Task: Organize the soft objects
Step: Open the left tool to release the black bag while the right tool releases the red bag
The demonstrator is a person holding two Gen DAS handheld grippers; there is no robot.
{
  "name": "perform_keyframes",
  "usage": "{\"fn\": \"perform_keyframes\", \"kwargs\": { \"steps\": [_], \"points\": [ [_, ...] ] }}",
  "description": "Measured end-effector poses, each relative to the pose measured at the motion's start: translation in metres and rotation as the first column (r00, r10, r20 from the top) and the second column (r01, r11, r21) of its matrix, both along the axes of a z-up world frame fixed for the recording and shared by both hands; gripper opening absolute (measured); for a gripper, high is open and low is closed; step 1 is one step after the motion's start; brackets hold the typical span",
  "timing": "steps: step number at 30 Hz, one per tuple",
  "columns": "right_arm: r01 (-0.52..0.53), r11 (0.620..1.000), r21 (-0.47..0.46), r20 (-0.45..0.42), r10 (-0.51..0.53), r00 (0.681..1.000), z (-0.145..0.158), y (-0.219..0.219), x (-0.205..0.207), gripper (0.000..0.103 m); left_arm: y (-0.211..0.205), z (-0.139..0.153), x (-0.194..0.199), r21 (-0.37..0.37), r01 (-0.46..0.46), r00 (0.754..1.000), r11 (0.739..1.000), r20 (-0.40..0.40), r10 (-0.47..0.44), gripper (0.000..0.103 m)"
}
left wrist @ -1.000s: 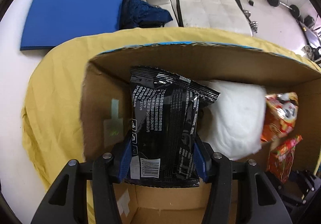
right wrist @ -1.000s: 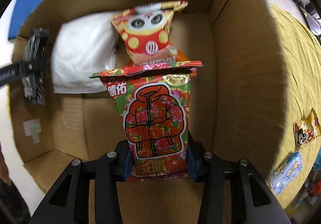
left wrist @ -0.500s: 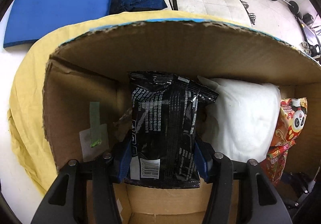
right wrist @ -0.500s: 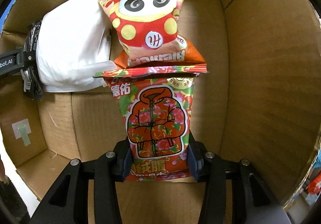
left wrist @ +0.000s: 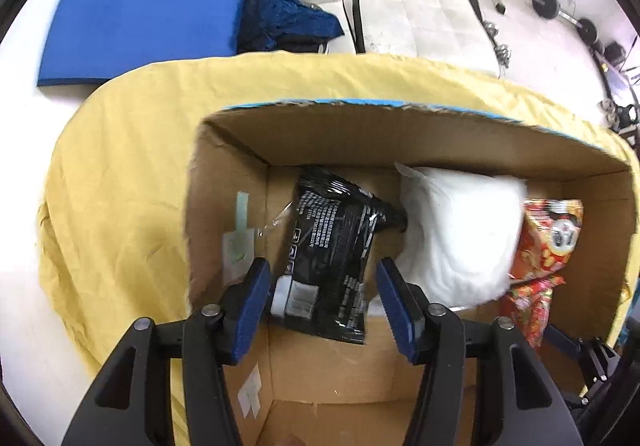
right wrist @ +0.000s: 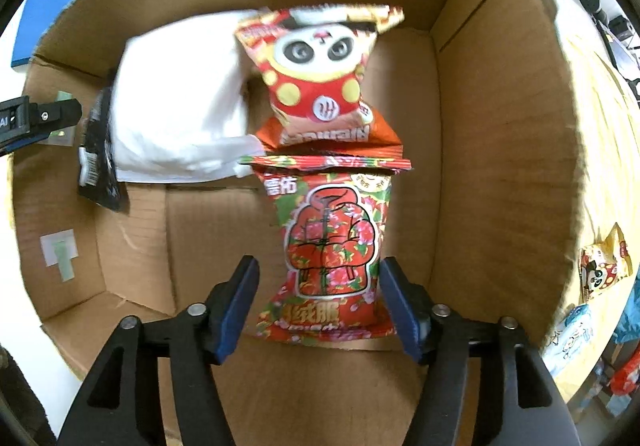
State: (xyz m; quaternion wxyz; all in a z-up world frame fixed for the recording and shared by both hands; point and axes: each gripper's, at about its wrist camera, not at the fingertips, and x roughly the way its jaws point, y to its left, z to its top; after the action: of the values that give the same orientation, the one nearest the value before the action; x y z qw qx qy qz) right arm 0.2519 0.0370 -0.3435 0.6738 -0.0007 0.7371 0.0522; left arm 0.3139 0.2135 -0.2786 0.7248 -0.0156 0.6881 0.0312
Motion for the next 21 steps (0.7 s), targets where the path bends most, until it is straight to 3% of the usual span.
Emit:
{"fn": "perform_keyframes", "kwargs": {
  "steps": [5,6,9,12,21],
  "points": [
    [-0.008,1.0,0.006,0.049,0.008,0.999,0.022,0.003,-0.007,0.088,0.004,0.026,-0.021,-0.035,-0.019,0.998,0.999,0.067,0.021,0.066],
    [-0.009,1.0,0.003,0.062,0.009,0.998,0.026,0.003,-0.008,0.093,0.004,0.033,-0.028,-0.048,-0.026,0.996,0.999,0.084,0.03,0.07],
    [0.002,1.0,0.01,0.092,-0.003,0.996,0.037,0.0,-0.011,0.095,0.004,0.045,-0.044,-0.067,-0.049,0.991,0.997,0.122,0.057,0.093],
    [0.012,1.0,0.027,0.109,-0.015,0.994,0.052,-0.01,-0.016,0.101,0.006,0.054,-0.06,-0.079,-0.075,0.986,0.994,0.144,0.086,0.093],
    [-0.023,0.999,0.033,0.228,0.015,0.973,0.113,-0.019,-0.046,0.101,-0.01,0.086,-0.11,-0.062,-0.057,0.969,0.996,0.238,0.071,0.093]
  ]
}}
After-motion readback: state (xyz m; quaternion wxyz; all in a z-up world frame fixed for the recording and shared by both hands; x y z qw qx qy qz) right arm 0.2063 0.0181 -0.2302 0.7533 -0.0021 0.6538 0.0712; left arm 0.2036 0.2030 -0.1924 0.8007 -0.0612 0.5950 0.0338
